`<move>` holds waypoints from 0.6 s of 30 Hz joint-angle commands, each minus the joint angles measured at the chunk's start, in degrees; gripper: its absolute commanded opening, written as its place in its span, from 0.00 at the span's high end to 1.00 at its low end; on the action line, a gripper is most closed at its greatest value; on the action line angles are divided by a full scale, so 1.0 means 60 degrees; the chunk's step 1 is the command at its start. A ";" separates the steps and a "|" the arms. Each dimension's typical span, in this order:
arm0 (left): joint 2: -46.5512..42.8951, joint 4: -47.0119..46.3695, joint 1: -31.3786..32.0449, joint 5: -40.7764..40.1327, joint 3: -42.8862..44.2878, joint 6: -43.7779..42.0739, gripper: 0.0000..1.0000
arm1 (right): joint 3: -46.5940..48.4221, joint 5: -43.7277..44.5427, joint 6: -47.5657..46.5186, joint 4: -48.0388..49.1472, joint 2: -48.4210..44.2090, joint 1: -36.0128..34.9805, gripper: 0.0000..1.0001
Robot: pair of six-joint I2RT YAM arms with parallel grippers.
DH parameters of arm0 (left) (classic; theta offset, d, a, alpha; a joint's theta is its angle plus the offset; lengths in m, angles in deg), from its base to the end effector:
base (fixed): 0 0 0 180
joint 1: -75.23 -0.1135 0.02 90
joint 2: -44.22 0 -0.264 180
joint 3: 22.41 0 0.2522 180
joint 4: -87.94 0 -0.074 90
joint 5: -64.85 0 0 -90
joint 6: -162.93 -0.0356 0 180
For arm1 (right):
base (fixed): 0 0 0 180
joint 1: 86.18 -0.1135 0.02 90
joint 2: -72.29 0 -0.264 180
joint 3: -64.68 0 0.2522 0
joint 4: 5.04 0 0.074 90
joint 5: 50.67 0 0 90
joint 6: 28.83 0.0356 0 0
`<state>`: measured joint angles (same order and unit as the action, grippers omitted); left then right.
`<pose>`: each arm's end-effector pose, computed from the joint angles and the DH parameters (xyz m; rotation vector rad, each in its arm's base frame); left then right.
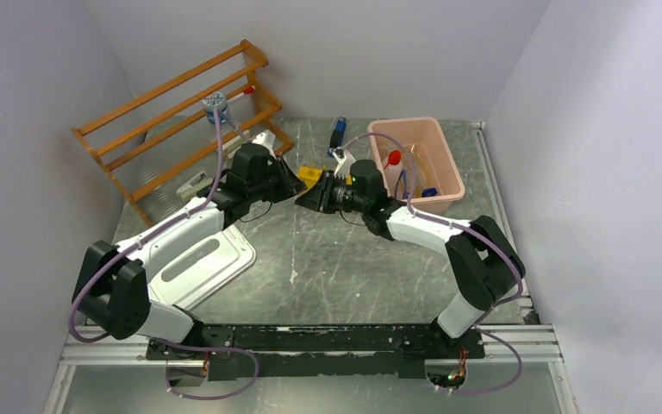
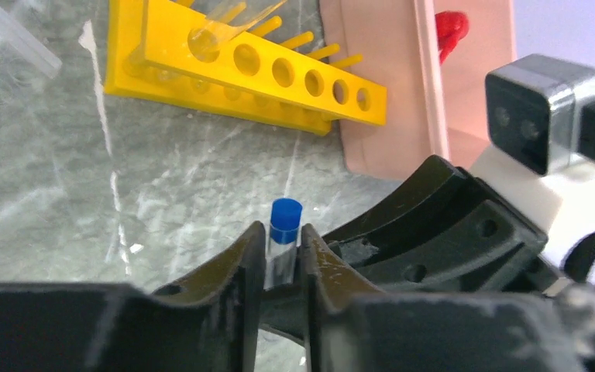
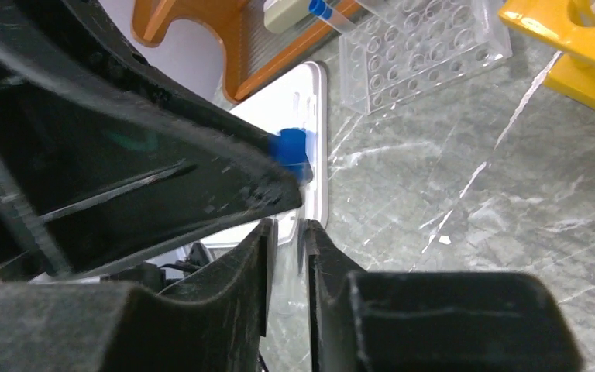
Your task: Organize the chemistry lab equipment
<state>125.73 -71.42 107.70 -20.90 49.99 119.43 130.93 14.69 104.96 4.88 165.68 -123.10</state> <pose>0.2729 -0.1768 0.2803 -0.2238 2.2103 -0.8831 0.2802 0.2291 0.2305 -0.2072 2.0726 1.3237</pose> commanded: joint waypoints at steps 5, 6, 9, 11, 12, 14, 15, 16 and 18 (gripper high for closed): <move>-0.0005 0.0451 -0.0709 0.2017 0.0710 -0.0707 0.43 | -0.0570 -0.0196 -0.2530 0.0754 -0.0628 -0.0022 0.80; 0.0015 0.0451 -0.0898 0.2551 0.0760 -0.0767 0.42 | -0.0610 -0.0208 -0.2963 0.0665 -0.0759 -0.0030 0.80; 0.0170 0.0973 -0.1100 0.3588 0.1224 -0.1085 0.41 | -0.0554 -0.0161 -0.4140 0.0225 -0.1089 -0.0047 0.81; 0.0296 0.1502 -0.1105 0.3985 0.1583 -0.1389 0.42 | -0.0518 -0.0045 -0.4737 -0.0025 -0.1270 -0.0062 0.81; 0.0351 0.1619 -0.1105 0.4232 0.1660 -0.1453 0.43 | -0.0516 -0.0028 -0.5008 -0.0084 -0.1352 -0.0064 0.81; 0.0591 0.2038 -0.1119 0.4693 0.1931 -0.1673 0.46 | -0.0484 -0.0084 -0.5491 -0.0278 -0.1473 -0.0082 0.81; 0.0714 0.2292 -0.1129 0.4958 0.2088 -0.1895 0.47 | -0.0442 -0.0103 -0.5706 -0.0392 -0.1503 -0.0085 0.81; 0.0814 0.2474 -0.1128 0.5138 0.2208 -0.2040 0.48 | -0.0399 -0.0048 -0.5873 -0.0513 -0.1515 -0.0093 0.81; 0.0853 0.2500 -0.1134 0.5405 0.2308 -0.2158 0.47 | -0.0335 0.0071 -0.6159 -0.0702 -0.1538 -0.0108 0.81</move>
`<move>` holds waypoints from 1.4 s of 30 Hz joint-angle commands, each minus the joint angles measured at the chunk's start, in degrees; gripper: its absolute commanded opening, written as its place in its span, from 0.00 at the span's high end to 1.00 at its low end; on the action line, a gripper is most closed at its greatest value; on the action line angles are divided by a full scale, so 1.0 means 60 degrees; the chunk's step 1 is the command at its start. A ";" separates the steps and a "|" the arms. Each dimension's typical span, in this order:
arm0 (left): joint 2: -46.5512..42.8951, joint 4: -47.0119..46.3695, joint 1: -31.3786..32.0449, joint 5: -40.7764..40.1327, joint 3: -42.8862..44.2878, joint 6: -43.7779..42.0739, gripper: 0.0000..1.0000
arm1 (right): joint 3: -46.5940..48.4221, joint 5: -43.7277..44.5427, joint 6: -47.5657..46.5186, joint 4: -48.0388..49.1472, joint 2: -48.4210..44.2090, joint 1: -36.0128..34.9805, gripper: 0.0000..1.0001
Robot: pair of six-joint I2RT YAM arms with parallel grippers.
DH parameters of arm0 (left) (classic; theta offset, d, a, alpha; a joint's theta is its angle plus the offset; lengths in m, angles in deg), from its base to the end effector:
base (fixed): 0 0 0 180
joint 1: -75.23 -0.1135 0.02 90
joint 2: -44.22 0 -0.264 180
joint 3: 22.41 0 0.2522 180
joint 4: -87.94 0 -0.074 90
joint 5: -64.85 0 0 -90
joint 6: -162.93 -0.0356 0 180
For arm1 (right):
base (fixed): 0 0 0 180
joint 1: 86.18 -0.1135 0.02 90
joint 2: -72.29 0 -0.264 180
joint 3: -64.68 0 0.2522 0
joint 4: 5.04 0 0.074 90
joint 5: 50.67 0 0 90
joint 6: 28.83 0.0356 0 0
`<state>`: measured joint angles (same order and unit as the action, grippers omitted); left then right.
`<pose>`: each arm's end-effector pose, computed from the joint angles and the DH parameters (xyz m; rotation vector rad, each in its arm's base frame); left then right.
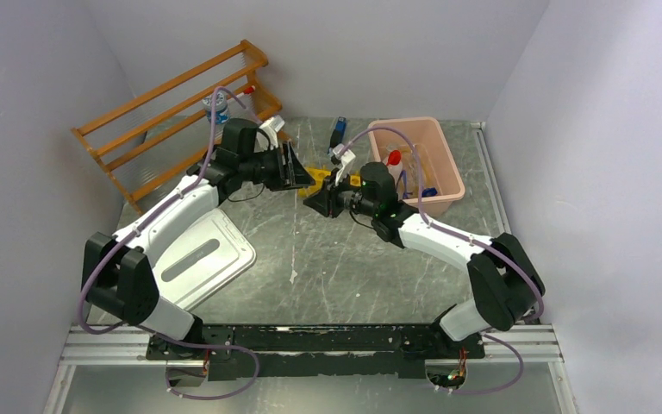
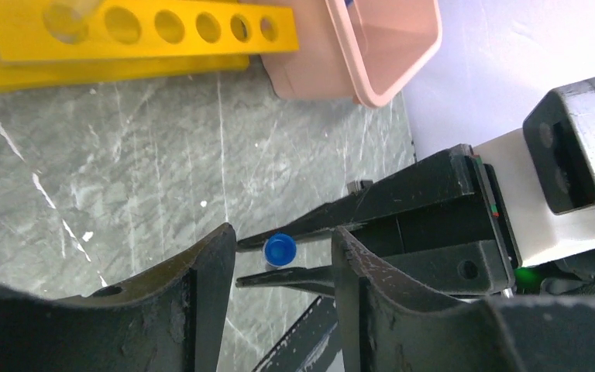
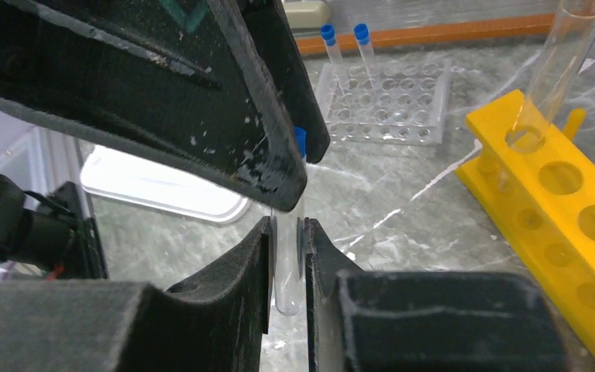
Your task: Organize the chemistry lab equipment
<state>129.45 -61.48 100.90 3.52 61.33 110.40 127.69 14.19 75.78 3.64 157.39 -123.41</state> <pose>0.2984 -0.1624 0.3142 0.0859 2.2865 -1.1498 0.2572 0.2144 0.2571 -0.6924 1.7764 1.0247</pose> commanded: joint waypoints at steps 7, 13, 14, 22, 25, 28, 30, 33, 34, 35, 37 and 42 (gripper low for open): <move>0.0282 0.1116 -0.0061 0.1409 0.0590 -0.0709 0.62 | 0.0243 0.0603 -0.1805 -0.0770 -0.0223 -0.0067 0.82; 0.0402 0.0926 -0.0074 0.1608 0.0496 -0.0544 0.65 | 0.0286 0.0386 -0.2056 -0.0858 -0.0206 -0.0094 0.82; 0.0455 0.0957 -0.0074 0.1605 0.0518 -0.0538 0.63 | 0.0287 0.0363 -0.2102 -0.0856 -0.0208 -0.0095 0.82; 0.0544 0.1157 -0.0074 0.0923 0.0582 -0.0485 0.52 | 0.0203 0.0225 -0.2345 -0.0848 -0.0367 -0.0162 0.82; 0.0508 0.0875 -0.0115 0.1076 0.0469 -0.0307 0.58 | 0.0245 0.0164 -0.2351 -0.0978 -0.0342 -0.0192 0.82; 0.0493 0.0709 -0.0118 0.1190 0.0360 -0.0233 0.67 | 0.0239 0.0163 -0.2616 -0.1013 -0.0341 -0.0228 0.82; 0.0540 0.0968 -0.0118 0.1023 0.0392 -0.0419 0.71 | 0.0230 0.0138 -0.2676 -0.1042 -0.0337 -0.0249 0.83; 0.0533 0.1033 -0.0133 0.0997 0.0338 -0.0482 0.75 | 0.0236 0.0161 -0.2779 -0.1112 -0.0341 -0.0262 0.83; 0.0519 0.0980 -0.0133 0.1038 0.0302 -0.0464 0.76 | 0.0229 0.0168 -0.2786 -0.1128 -0.0341 -0.0257 0.83; 0.0497 0.0933 -0.0133 0.1107 0.0261 -0.0447 0.78 | 0.0236 0.0176 -0.2779 -0.1131 -0.0352 -0.0255 0.83; 0.0455 0.0876 -0.0133 0.1114 0.0210 -0.0451 0.84 | 0.0244 0.0188 -0.2764 -0.1128 -0.0356 -0.0269 0.82; 0.0313 0.0801 -0.0133 0.0799 0.0165 -0.0632 0.89 | 0.0419 0.0357 -0.2464 -0.1376 -0.0299 -0.0271 0.64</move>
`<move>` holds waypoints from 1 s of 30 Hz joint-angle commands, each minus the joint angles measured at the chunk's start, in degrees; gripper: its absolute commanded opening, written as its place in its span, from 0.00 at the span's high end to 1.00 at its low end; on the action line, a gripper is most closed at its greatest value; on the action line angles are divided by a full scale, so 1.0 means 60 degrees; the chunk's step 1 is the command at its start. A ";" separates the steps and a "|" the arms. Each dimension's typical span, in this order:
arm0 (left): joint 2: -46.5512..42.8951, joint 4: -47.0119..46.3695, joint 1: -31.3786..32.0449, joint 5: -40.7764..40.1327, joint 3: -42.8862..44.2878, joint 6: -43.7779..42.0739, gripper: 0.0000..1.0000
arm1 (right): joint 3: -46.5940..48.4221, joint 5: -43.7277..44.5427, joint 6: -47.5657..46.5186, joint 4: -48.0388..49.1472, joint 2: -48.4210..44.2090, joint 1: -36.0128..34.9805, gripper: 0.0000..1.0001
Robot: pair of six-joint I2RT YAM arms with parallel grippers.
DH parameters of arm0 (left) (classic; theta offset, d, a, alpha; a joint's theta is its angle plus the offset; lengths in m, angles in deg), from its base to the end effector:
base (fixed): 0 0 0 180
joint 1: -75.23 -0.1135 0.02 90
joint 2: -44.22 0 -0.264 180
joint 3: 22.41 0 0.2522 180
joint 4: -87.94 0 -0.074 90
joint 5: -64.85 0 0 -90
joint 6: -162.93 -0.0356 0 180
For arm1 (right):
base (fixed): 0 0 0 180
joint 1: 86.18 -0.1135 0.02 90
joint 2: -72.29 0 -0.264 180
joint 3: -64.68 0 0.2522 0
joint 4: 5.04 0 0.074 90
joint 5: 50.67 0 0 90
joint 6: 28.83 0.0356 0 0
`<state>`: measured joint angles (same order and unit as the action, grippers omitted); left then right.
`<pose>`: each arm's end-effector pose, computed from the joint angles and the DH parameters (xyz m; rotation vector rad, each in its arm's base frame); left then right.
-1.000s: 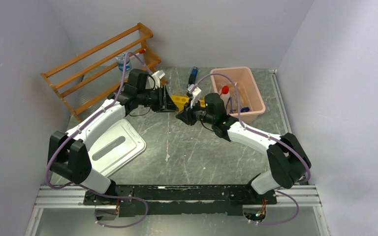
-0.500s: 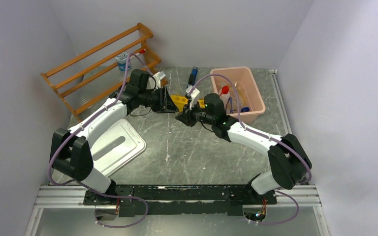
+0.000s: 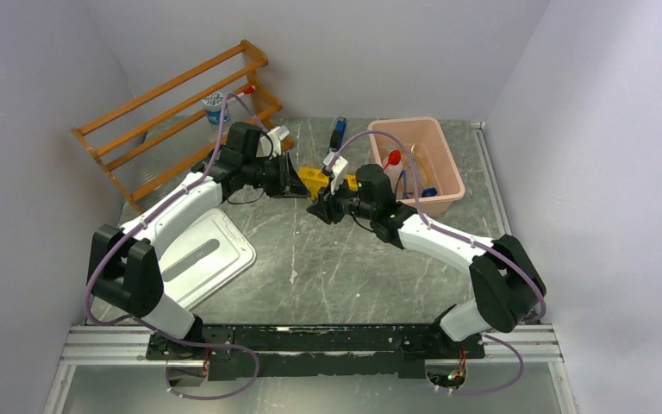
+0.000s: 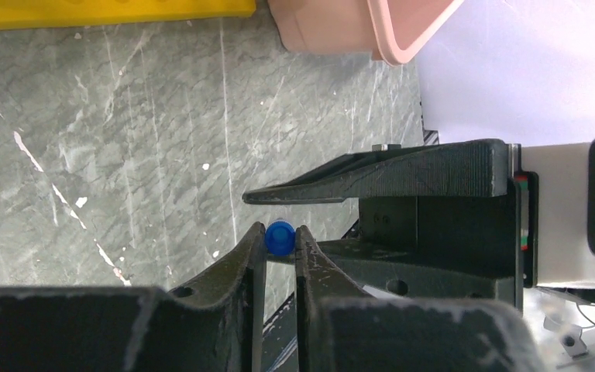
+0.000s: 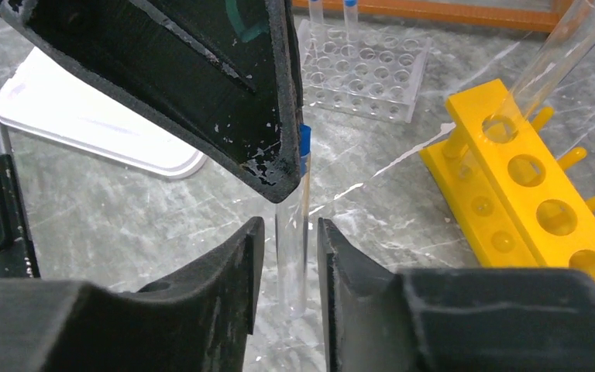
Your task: Organize the chemistry lab equipment
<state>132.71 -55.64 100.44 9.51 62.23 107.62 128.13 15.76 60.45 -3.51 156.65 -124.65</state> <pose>0.3021 -0.1646 0.2937 0.1478 2.4250 -1.2064 0.2497 0.2166 0.2508 -0.9243 1.7383 0.8308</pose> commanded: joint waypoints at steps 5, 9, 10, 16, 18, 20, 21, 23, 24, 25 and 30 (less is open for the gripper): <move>-0.0690 -0.0107 -0.0071 -0.1640 -0.0148 -0.0725 0.89 | 0.0273 0.0514 0.0664 -0.0045 -0.0479 -0.0061 0.30; -0.1343 0.0228 -0.0084 -0.4488 -0.0549 -0.1417 0.88 | 0.0172 0.1039 0.0994 0.0000 -0.0871 -0.0053 0.28; -0.1502 0.0354 -0.0086 -0.5221 -0.0646 -0.1577 0.88 | 0.0163 0.1217 0.1085 -0.0042 -0.0941 -0.0049 0.28; -0.2178 0.0402 -0.0086 -0.8554 -0.1481 -0.1870 0.88 | -0.0284 0.1768 0.1549 -0.0066 -0.1380 -0.0041 0.28; -0.2233 0.0262 -0.0086 -0.9155 -0.1725 -0.1762 0.88 | -0.0401 0.1743 0.1777 -0.0118 -0.1392 -0.0043 0.29; -0.2252 -0.0197 -0.0093 -0.9600 -0.2022 -0.1665 0.88 | -0.0489 0.1630 0.1939 -0.0145 -0.1390 -0.0046 0.29; -0.2227 -0.0397 -0.0100 -0.9753 -0.2127 -0.1640 0.88 | -0.0538 0.1593 0.2043 -0.0146 -0.1391 -0.0037 0.29; -0.2054 -0.0622 -0.0108 -1.0056 -0.2187 -0.1588 0.87 | -0.0601 0.1537 0.2147 -0.0129 -0.1413 -0.0050 0.30; -0.1941 -0.0708 -0.0134 -1.0152 -0.2177 -0.1591 0.87 | -0.0616 0.1524 0.2181 -0.0144 -0.1414 -0.0043 0.30; -0.1822 -0.0814 -0.0174 -1.0192 -0.2174 -0.1597 0.87 | -0.0620 0.1513 0.2211 -0.0146 -0.1421 -0.0034 0.30; -0.1297 -0.1233 -0.0366 -1.0069 -0.2119 -0.1720 0.87 | -0.0597 0.1538 0.2198 -0.0215 -0.1410 -0.0041 0.30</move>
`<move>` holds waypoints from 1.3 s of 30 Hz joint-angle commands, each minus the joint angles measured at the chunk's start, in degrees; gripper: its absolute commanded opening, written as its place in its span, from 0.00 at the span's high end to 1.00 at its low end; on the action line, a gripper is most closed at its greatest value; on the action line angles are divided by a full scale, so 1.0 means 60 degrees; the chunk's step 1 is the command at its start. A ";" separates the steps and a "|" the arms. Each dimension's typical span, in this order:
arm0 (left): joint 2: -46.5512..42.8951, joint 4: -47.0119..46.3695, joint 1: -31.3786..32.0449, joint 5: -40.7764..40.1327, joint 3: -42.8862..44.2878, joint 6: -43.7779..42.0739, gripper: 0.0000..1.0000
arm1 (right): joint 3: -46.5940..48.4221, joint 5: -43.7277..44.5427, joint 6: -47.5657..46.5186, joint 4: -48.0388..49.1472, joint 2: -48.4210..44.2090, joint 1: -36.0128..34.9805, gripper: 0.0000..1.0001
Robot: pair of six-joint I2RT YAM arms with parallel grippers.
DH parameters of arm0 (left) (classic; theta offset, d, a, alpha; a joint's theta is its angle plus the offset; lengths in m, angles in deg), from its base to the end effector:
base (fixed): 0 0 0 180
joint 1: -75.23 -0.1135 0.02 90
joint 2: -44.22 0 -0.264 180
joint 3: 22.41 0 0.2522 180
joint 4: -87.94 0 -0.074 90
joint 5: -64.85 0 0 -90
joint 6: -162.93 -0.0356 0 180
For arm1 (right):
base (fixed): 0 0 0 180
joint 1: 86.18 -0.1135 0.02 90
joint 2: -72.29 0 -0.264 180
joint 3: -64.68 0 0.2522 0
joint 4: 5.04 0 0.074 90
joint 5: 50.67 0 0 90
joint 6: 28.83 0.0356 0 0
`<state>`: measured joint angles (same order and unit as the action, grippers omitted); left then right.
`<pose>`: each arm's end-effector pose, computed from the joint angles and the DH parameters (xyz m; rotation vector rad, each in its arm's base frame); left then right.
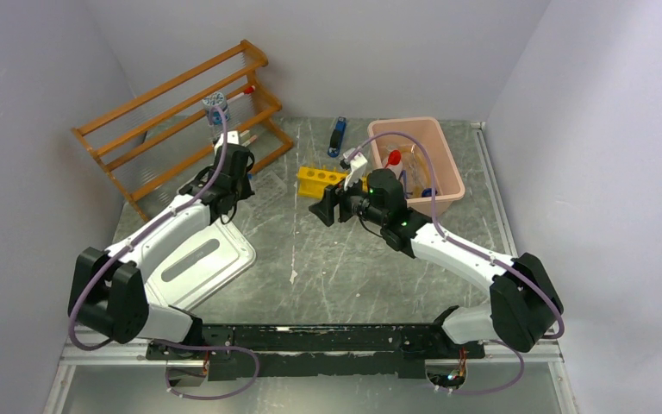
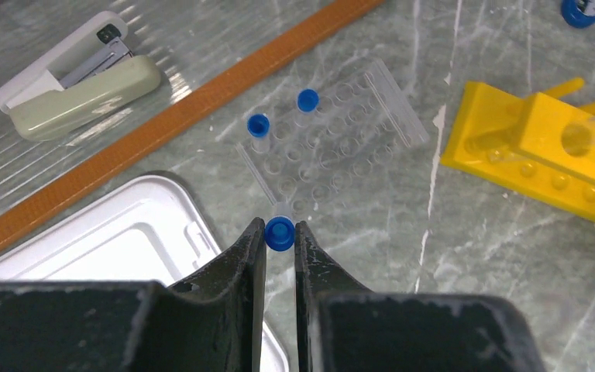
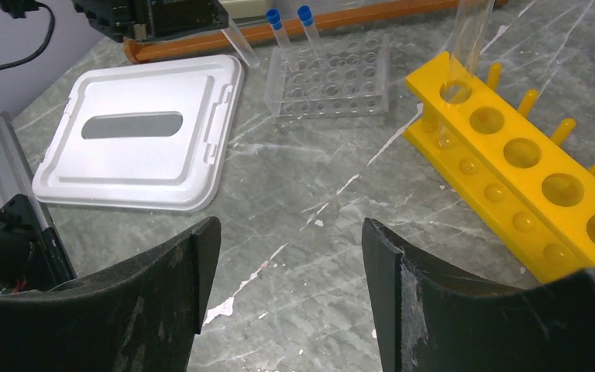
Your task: Organize the chemistry lab equipment
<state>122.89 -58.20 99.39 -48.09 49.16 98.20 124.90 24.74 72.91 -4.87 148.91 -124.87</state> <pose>0.2785 -0.1097 0.2712 -0.2259 2.2074 -0.0141 0.2324 0.1976 0.2688 -0.6276 1.8266 0.8373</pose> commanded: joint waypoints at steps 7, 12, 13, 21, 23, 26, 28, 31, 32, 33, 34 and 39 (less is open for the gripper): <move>0.0854 -0.1398 -0.0434 -0.0041 -0.0025 -0.0439 0.87 | -0.0067 0.0117 0.0121 -0.0037 -0.0072 -0.0006 0.30; 0.1168 -0.1588 -0.0453 0.0135 0.0045 -0.0536 0.88 | -0.0013 0.0139 0.0061 -0.0127 0.0038 -0.0010 0.30; 0.1214 -0.1584 -0.0465 0.0211 0.0069 -0.0525 0.88 | 0.0000 0.0153 0.0052 -0.0158 0.0054 0.0000 0.30; 0.1555 -0.1667 -0.0497 0.0255 0.0122 -0.0448 0.88 | -0.0023 0.0238 0.0063 -0.0125 0.0128 -0.0007 0.31; 0.1604 -0.1713 -0.0511 0.0188 0.0108 -0.0501 0.88 | -0.0001 0.0242 0.0055 -0.0125 0.0142 -0.0005 0.31; 0.1766 -0.1759 -0.0526 0.0188 0.0175 -0.0550 0.88 | 0.0018 0.0249 0.0050 -0.0136 0.0164 -0.0006 0.31; 0.1919 -0.1688 -0.0526 0.0139 0.0285 -0.0537 0.88 | 0.0053 0.0249 0.0036 -0.0160 0.0192 -0.0001 0.31; 0.1946 -0.1701 -0.0541 0.0031 0.0284 -0.0501 0.88 | 0.0079 0.0264 0.0030 -0.0205 0.0237 0.0012 0.31; 0.1968 -0.1650 -0.0541 -0.0026 0.0291 -0.0486 0.88 | 0.0079 0.0264 0.0024 -0.0199 0.0240 0.0016 0.31; 0.1969 -0.1619 -0.0541 -0.0073 0.0295 -0.0491 0.88 | 0.0079 0.0264 0.0040 -0.0198 0.0245 0.0006 0.31; 0.1973 -0.1571 -0.0541 -0.0137 0.0298 -0.0494 0.88 | 0.0079 0.0253 0.0040 -0.0198 0.0250 0.0010 0.31; 0.1906 -0.1472 -0.0550 -0.0316 0.0262 -0.0477 0.88 | 0.0052 0.0265 0.0066 -0.0169 0.0280 0.0006 0.31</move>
<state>133.84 -67.55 96.64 -48.13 49.77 95.63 124.90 25.86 73.37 -6.46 150.05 -124.87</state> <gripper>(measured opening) 0.188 0.693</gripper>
